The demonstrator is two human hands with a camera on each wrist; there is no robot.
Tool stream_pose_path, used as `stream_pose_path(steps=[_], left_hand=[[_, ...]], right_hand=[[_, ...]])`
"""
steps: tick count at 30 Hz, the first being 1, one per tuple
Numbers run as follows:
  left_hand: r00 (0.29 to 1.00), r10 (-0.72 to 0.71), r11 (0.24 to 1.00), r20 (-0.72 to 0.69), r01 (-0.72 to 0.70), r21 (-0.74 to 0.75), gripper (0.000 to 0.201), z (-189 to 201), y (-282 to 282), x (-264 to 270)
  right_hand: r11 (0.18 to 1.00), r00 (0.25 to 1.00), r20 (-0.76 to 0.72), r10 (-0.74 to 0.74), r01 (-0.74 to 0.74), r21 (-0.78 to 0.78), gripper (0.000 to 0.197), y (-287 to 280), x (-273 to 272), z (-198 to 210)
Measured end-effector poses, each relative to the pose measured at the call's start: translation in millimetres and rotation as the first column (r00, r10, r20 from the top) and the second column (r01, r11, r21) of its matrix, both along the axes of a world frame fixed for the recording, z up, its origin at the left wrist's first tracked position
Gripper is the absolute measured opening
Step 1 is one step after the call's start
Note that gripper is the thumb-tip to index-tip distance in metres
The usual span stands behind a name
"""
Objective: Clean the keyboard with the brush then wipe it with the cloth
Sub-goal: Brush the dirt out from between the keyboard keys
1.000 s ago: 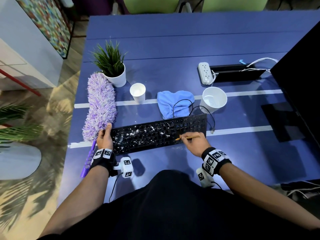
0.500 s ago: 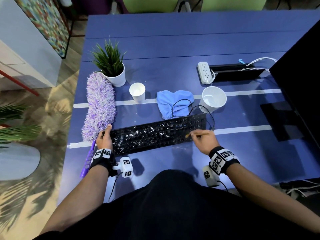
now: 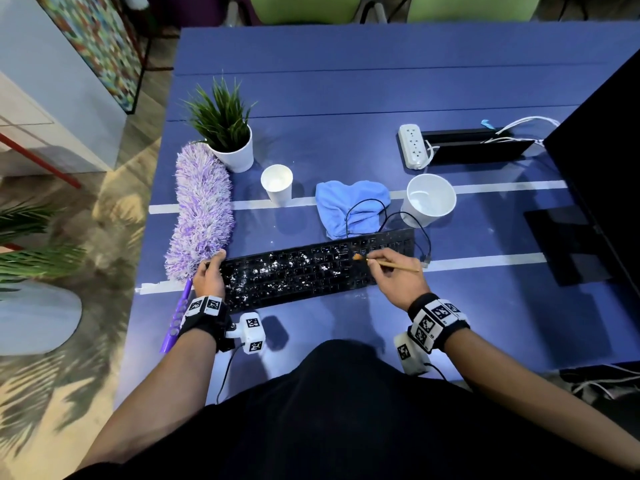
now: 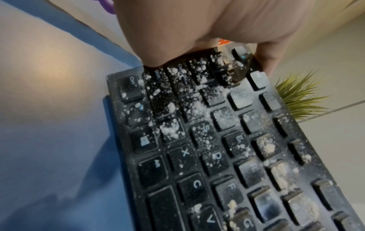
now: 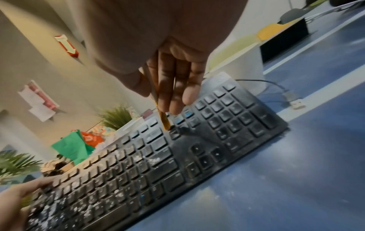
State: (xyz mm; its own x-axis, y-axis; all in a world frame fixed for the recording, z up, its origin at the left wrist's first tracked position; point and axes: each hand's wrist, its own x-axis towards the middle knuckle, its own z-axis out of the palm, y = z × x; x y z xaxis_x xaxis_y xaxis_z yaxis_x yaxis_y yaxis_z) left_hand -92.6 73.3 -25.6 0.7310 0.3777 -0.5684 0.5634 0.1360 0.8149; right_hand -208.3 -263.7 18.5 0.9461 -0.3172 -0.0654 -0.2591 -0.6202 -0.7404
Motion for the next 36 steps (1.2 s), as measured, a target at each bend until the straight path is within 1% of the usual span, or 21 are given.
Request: stream_pose_path(steps=[3, 6, 7, 8, 10, 11, 14, 15, 18, 19, 20, 21, 24, 26, 27, 28, 30, 32, 34, 35, 36], left_hand=[[1.000, -0.006, 1.000, 0.007, 0.006, -0.001, 0.030, -10.9, 3.4, 2.3], [1.000, -0.012, 1.000, -0.003, 0.012, 0.005, 0.021, 8.7, -3.9, -3.6], [1.000, -0.008, 1.000, -0.004, 0.008, 0.010, 0.017, 15.1, -6.3, -4.9], [1.000, -0.005, 1.000, -0.001, 0.005, 0.016, 0.015, 18.6, -8.4, -5.7], [1.000, 0.000, 0.999, 0.011, 0.000, 0.039, 0.018, 20.7, -10.5, -5.8], [1.000, 0.001, 0.999, 0.015, -0.002, 0.050, 0.019, 19.8, -10.6, -5.5], [1.000, -0.005, 0.998, 0.016, 0.004, 0.058, 0.020, 18.7, -11.2, -6.3], [1.000, -0.006, 0.998, 0.017, 0.005, 0.059, 0.020, 19.7, -12.5, -6.8], [0.999, 0.002, 0.998, 0.035, -0.004, 0.058, 0.019, 21.7, -14.5, -8.0], [0.999, 0.003, 0.998, 0.046, -0.006, 0.059, 0.019, 22.5, -15.2, -8.4], [0.998, 0.002, 0.998, 0.059, -0.006, 0.057, 0.020, 22.0, -15.9, -8.9], [0.997, 0.001, 0.998, 0.071, -0.005, 0.057, 0.020, 22.1, -16.6, -9.1], [0.997, -0.002, 0.999, 0.082, -0.002, 0.049, 0.019, 21.7, -17.4, -9.1], [0.997, 0.004, 0.999, 0.075, -0.008, 0.046, 0.019, 20.2, -14.5, -8.2], [0.997, 0.005, 0.999, 0.072, -0.008, 0.052, 0.020, 19.8, -13.4, -7.8], [0.997, 0.002, 0.999, 0.073, -0.006, 0.054, 0.019, 18.5, -12.9, -7.5], [0.996, -0.002, 0.999, 0.084, -0.002, 0.043, 0.018, 16.7, -12.9, -6.6], [0.996, -0.012, 0.999, 0.092, 0.008, 0.043, 0.017, 16.0, -13.2, -5.6], [0.996, 0.005, 1.000, 0.092, -0.007, 0.023, 0.016, 15.3, -12.5, -5.6], [0.995, 0.012, 1.000, 0.095, -0.014, 0.016, 0.016, 15.0, -11.6, -5.1], [0.995, 0.011, 1.000, 0.099, -0.013, 0.019, 0.016, 14.0, -11.3, -4.9]], right_hand=[[0.996, 0.997, 0.004, 0.083, -0.082, -0.035, 0.009, 16.3, 7.0, 0.7], [0.972, 0.961, -0.177, 0.211, -0.226, -0.068, 0.012, 25.5, 9.6, -6.1], [0.971, 0.959, -0.188, 0.211, -0.228, -0.071, 0.012, 27.5, 10.6, -7.1], [0.980, 0.973, -0.142, 0.182, -0.192, -0.057, 0.011, 28.4, 10.4, -6.6], [0.995, 0.995, -0.018, 0.100, -0.100, -0.020, 0.008, 29.9, 10.7, -4.0], [0.996, 0.996, -0.004, 0.086, -0.086, -0.015, 0.008, 29.7, 11.6, -3.3], [0.980, 0.971, -0.154, 0.180, -0.190, -0.054, 0.011, 28.7, 13.1, -3.4], [0.978, 0.967, -0.167, 0.191, -0.201, -0.050, 0.012, 29.2, 12.3, -2.4], [0.982, 0.980, -0.082, 0.182, -0.177, 0.073, 0.009, 36.1, 11.2, 1.6], [0.976, 0.974, -0.095, 0.205, -0.196, 0.097, 0.009, 39.8, 11.2, 1.2], [0.971, 0.965, -0.123, 0.233, -0.223, 0.087, 0.009, 43.2, 11.2, -0.2], [0.971, 0.959, -0.152, 0.241, -0.237, 0.044, 0.011, 44.5, 11.6, -3.2], [0.972, 0.974, -0.165, 0.158, -0.183, -0.151, 0.017, 38.5, 10.5, -7.7], [0.946, 0.976, -0.171, 0.138, -0.181, -0.268, 0.021, 32.1, 8.8, -7.3], [0.936, 0.974, -0.177, 0.143, -0.191, -0.295, 0.022, 29.2, 8.0, -7.4], [0.939, 0.972, -0.171, 0.159, -0.202, -0.280, 0.022, 26.6, 7.0, -7.2], [0.953, 0.967, -0.137, 0.214, -0.238, -0.189, 0.021, 24.5, 4.7, -5.7], [0.954, 0.960, -0.147, 0.237, -0.259, -0.149, 0.021, 22.2, 3.2, -5.6], [0.959, 0.970, -0.176, 0.169, -0.203, -0.199, 0.021, 16.3, 2.7, -4.9], [0.959, 0.977, -0.170, 0.126, -0.164, -0.229, 0.020, 13.3, 2.8, -4.0], [0.966, 0.987, -0.127, 0.095, -0.123, -0.228, 0.019, 10.6, 2.4, -3.3]])
